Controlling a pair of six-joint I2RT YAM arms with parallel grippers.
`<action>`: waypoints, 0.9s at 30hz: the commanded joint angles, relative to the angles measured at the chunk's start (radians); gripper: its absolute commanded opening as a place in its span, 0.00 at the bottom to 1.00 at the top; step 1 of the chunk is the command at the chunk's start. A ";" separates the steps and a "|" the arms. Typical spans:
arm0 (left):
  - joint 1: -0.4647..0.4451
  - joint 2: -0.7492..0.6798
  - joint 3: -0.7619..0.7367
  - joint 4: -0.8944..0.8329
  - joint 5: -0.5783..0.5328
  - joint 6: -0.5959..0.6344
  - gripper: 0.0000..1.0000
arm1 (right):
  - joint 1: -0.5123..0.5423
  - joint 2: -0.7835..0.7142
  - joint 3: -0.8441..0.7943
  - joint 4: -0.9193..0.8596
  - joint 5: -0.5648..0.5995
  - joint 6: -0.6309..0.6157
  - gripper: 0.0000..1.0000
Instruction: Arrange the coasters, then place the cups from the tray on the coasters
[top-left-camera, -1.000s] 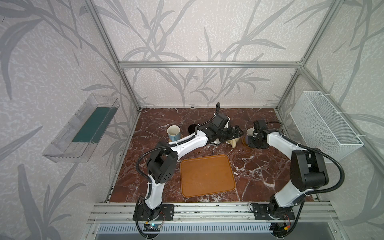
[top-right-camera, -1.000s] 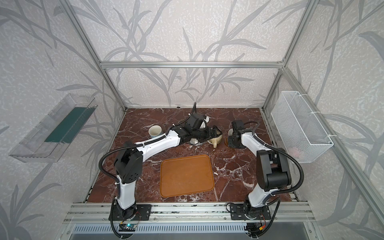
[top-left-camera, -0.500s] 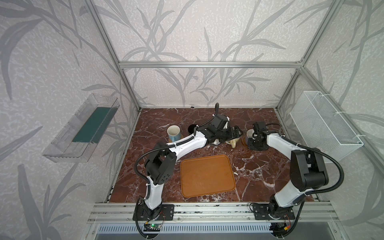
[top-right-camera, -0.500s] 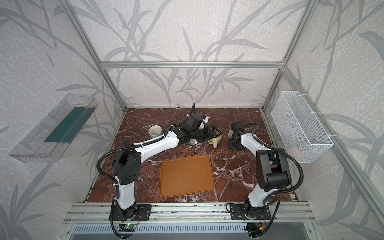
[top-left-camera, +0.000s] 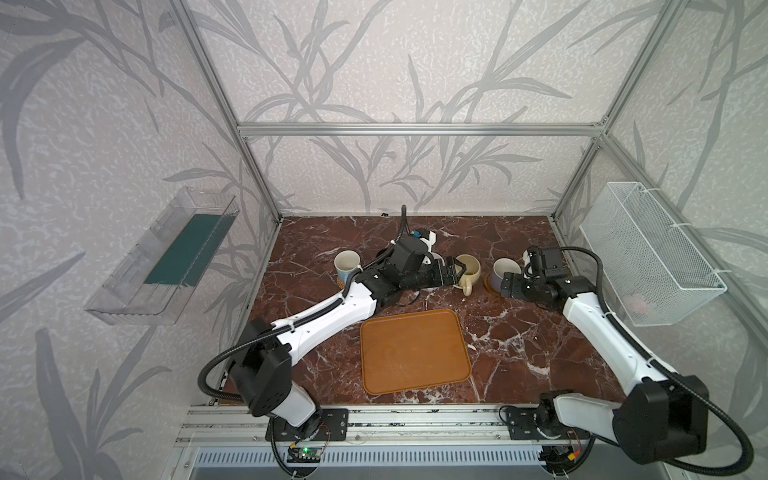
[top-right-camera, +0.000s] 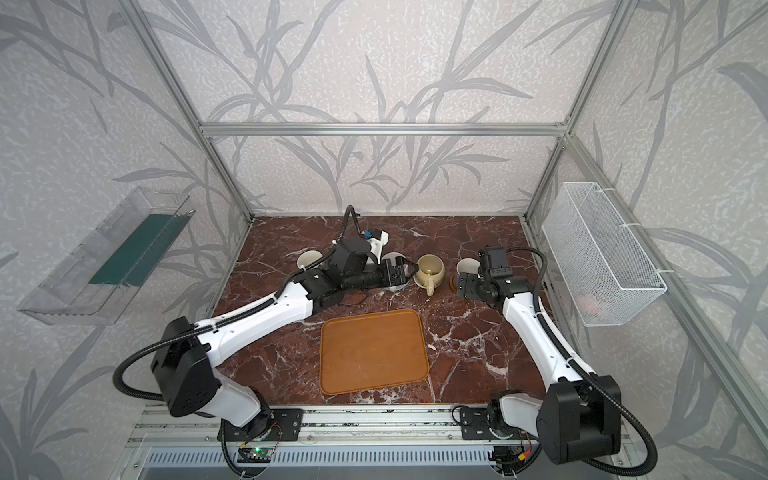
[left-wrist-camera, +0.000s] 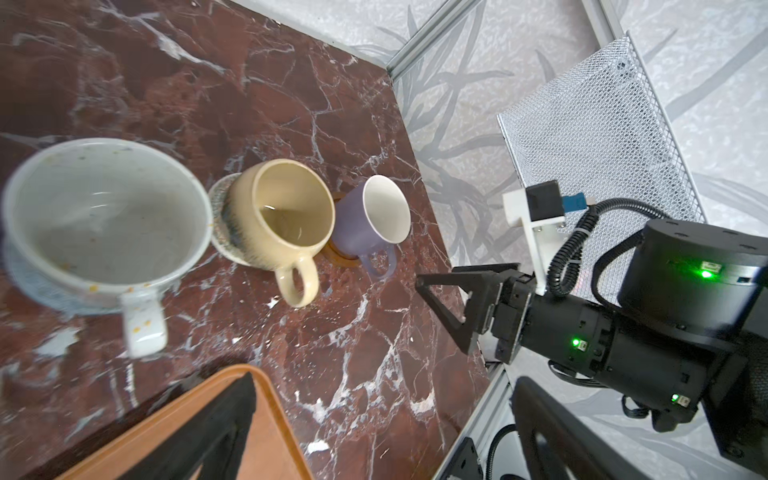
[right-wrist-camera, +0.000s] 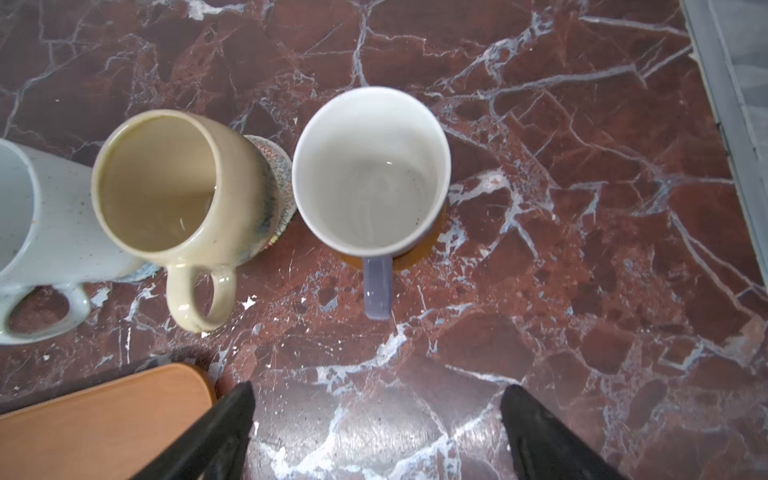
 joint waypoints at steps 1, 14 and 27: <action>0.011 -0.122 -0.106 -0.074 -0.155 0.139 0.99 | 0.005 -0.081 -0.078 -0.010 -0.001 0.012 0.93; 0.254 -0.508 -0.575 0.008 -0.449 0.444 1.00 | 0.003 -0.225 -0.332 0.277 0.119 -0.064 0.98; 0.455 -0.401 -0.685 0.309 -0.800 0.712 0.99 | 0.002 -0.235 -0.580 0.776 0.276 -0.217 0.94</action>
